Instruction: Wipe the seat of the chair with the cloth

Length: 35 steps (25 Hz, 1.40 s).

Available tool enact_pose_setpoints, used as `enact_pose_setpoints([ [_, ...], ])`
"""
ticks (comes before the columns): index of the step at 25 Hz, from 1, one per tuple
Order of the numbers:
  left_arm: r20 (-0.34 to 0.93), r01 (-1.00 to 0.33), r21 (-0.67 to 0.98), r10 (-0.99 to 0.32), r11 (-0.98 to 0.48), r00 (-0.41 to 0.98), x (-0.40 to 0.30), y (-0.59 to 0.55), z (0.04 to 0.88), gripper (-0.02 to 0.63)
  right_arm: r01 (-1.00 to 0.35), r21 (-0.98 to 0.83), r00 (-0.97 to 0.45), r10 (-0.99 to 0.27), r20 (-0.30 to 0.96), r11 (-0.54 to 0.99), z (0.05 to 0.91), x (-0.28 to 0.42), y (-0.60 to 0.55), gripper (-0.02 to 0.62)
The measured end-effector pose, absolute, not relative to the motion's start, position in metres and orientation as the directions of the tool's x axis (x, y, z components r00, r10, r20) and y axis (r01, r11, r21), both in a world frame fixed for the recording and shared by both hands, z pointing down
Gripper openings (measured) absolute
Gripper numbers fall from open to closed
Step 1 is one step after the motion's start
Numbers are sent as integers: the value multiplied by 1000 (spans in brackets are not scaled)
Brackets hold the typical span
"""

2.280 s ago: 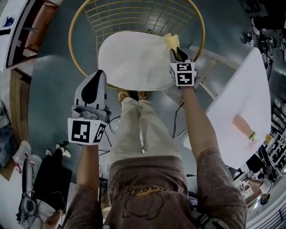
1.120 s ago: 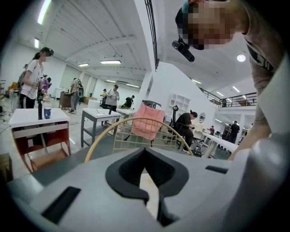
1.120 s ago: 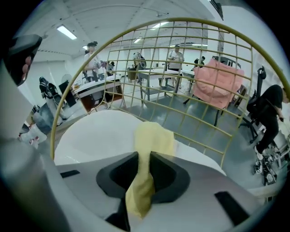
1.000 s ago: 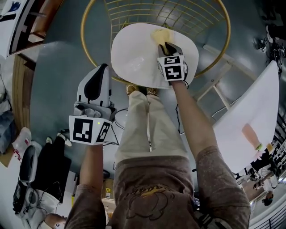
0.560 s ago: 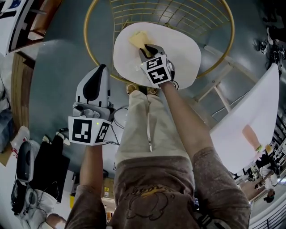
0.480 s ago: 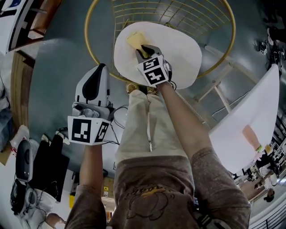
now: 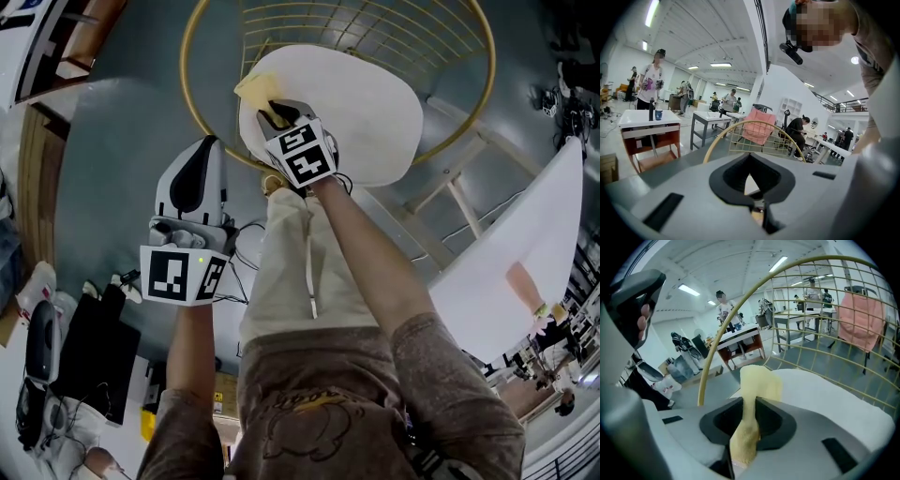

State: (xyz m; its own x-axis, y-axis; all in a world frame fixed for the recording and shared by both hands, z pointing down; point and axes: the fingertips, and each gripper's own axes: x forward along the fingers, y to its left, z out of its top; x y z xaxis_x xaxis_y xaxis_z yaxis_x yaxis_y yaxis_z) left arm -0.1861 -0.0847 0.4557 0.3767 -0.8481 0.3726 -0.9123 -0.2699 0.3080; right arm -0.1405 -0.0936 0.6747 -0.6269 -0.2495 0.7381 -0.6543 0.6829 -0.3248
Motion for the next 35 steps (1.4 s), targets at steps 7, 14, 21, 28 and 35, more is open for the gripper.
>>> enact_pose_setpoints([
  [7, 369, -909, 314, -847, -273, 382, -183, -85, 455, 8, -663, -306, -625, -278, 730, 683, 660, -132, -90, 94],
  [14, 359, -897, 328, -839, -295, 408, -168, -86, 455, 8, -785, -226, -526, -429, 734, 576, 647, -58, -109, 94],
  [21, 356, -882, 336, -822, -330, 444, -151, -88, 454, 8, -899, -124, -359, -541, 761, 421, 642, 37, -106, 94],
  [28, 360, -867, 336, -800, -369, 480, -137, -91, 455, 8, -976, 2, -138, -622, 771, 220, 634, 127, -81, 94],
  [35, 360, -852, 338, -781, -401, 510, -127, -91, 454, 8, -992, 94, 11, -673, 740, 87, 610, 185, -63, 94],
])
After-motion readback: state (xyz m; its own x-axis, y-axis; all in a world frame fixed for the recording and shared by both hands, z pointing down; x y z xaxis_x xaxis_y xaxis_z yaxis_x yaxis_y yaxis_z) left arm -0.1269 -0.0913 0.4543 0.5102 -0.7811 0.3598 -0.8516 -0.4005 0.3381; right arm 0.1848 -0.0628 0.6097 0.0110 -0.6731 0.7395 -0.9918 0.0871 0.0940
